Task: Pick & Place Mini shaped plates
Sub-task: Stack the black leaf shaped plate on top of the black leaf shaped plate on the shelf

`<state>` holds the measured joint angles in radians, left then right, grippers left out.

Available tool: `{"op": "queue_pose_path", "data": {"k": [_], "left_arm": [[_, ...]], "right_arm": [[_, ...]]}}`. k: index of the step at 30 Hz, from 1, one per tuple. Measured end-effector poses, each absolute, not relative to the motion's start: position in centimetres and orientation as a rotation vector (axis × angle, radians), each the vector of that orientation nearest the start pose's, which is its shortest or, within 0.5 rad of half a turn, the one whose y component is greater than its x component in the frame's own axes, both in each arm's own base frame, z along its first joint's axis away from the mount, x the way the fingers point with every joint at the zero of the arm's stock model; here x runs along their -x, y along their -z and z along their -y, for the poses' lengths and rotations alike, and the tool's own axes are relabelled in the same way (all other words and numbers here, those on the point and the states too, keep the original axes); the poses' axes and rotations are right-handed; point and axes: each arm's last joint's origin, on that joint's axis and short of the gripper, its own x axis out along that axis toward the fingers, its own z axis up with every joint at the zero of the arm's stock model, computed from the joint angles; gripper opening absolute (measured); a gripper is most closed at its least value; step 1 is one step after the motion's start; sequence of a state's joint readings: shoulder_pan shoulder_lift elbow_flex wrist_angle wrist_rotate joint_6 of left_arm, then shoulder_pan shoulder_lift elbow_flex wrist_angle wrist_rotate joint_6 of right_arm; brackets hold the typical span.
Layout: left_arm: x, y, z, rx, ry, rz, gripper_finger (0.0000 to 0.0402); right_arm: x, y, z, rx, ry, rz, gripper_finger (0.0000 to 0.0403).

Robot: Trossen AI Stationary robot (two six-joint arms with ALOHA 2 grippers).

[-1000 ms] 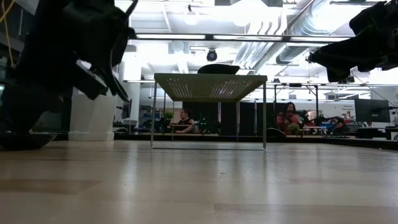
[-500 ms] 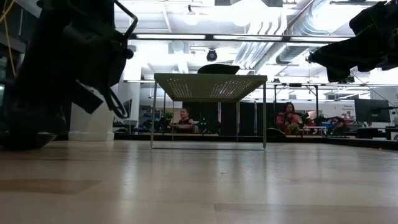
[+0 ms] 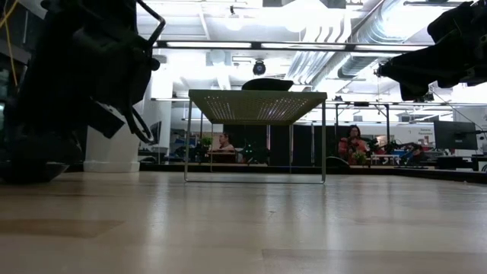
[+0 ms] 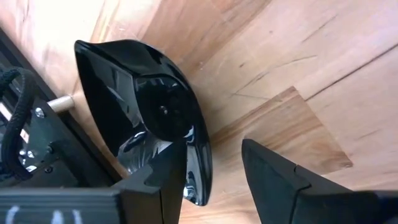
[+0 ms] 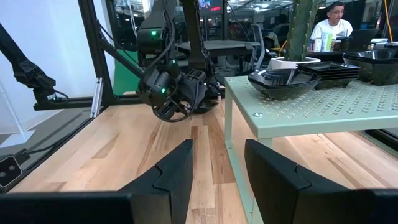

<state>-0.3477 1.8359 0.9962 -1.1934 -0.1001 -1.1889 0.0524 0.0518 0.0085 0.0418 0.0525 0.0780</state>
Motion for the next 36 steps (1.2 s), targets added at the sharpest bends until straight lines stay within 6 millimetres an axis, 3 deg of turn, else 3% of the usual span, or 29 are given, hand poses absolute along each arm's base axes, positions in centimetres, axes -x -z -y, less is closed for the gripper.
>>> {"op": "queue_pose_path", "data": {"k": [20, 30, 36], "left_arm": [[-23.71, -12.93, 8.13, 0.262, -1.012, -1.715, 0.0155], [-23.74, -12.92, 8.12, 0.257, -1.007, -1.714, 0.0098], [-23.79, -12.88, 8.15, 0.264, -1.002, -1.711, 0.0088]], "right_arm": [[-10.03, -16.63, -0.37, -0.078, 0.0, -0.002, 0.014], [-10.03, -16.63, -0.37, -0.078, 0.0, -0.002, 0.014], [-10.03, -16.64, -0.37, -0.078, 0.0, -0.002, 0.014]]}}
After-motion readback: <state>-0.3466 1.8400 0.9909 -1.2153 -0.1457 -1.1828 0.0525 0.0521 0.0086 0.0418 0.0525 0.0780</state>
